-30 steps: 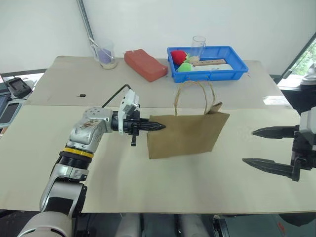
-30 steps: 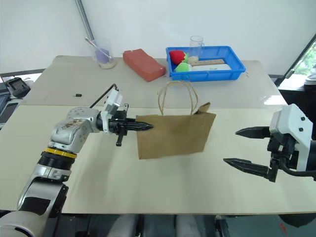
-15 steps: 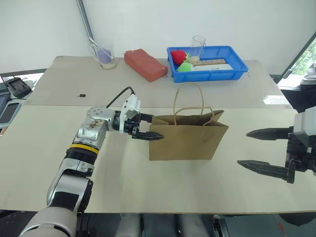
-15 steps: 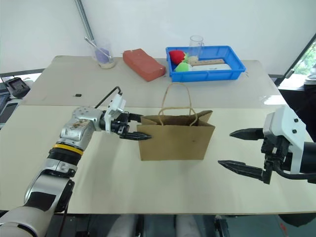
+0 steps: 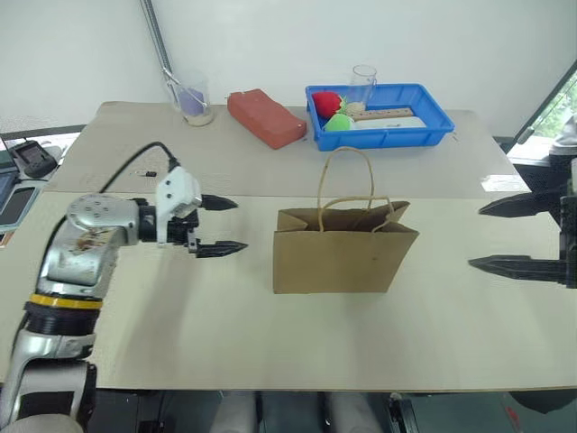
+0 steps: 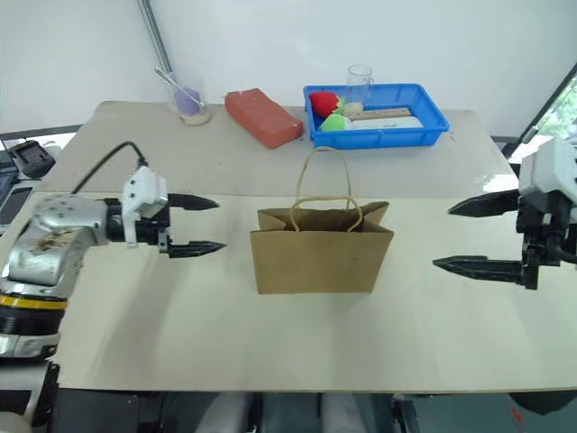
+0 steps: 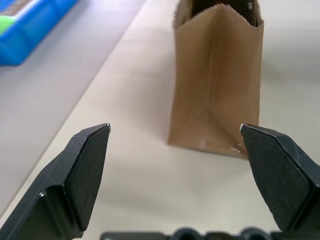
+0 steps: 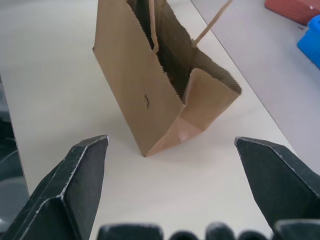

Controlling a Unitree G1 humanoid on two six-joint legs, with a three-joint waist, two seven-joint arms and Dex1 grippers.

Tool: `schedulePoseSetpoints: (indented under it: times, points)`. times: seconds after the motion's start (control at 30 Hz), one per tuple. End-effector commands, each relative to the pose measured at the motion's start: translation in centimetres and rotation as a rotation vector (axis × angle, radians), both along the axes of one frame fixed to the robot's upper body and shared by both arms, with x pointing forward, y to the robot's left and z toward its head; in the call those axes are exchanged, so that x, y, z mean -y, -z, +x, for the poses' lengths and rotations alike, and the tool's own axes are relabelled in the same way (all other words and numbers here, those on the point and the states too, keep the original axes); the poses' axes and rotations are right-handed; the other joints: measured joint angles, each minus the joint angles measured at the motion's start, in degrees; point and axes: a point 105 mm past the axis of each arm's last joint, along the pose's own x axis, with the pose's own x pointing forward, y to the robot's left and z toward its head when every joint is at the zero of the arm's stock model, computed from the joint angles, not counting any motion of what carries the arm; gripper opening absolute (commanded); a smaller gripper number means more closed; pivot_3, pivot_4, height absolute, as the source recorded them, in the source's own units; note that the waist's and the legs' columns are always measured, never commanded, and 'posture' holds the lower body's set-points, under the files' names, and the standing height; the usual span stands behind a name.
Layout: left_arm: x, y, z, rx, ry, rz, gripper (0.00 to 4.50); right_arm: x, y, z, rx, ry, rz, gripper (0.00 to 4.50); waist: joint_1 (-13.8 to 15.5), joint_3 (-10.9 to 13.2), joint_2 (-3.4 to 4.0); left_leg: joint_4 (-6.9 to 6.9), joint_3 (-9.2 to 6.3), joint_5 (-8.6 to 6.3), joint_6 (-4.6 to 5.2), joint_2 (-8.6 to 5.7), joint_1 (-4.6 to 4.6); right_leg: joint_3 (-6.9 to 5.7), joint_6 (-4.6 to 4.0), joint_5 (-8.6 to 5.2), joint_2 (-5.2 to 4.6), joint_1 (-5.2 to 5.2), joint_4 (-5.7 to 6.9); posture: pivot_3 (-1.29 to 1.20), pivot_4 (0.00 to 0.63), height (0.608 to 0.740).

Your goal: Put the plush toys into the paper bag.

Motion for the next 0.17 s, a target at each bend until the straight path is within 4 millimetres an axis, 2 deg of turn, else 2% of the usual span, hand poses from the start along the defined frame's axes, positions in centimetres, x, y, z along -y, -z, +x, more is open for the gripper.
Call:
schedulePoseSetpoints:
  times: [0.03, 0.17]
  points:
    - [-0.45, -1.89, -1.21, 0.038, -0.024, -0.014, 4.45, 0.12, -0.65, 0.12, 0.029, -0.031, -0.024, 4.5, 0.0, 0.0, 0.0, 0.0, 0.01, 0.0, 0.0, 0.0, 0.0, 0.0, 0.0, 0.0, 0.0, 0.0, 0.0, 0.0, 0.15, 0.74]
    - [-0.75, -1.78, -1.63, 0.037, -0.039, -0.012, 4.45, 0.06, -0.26, 0.48, 0.035, -0.045, -0.021, 4.5, 0.0, 0.0, 0.01, 0.0, 0.06, 0.0, 0.0, 0.0, 0.02, 0.01, 0.0, 0.0, -0.01, -0.01, 0.01, 0.0, 0.15, 0.74]
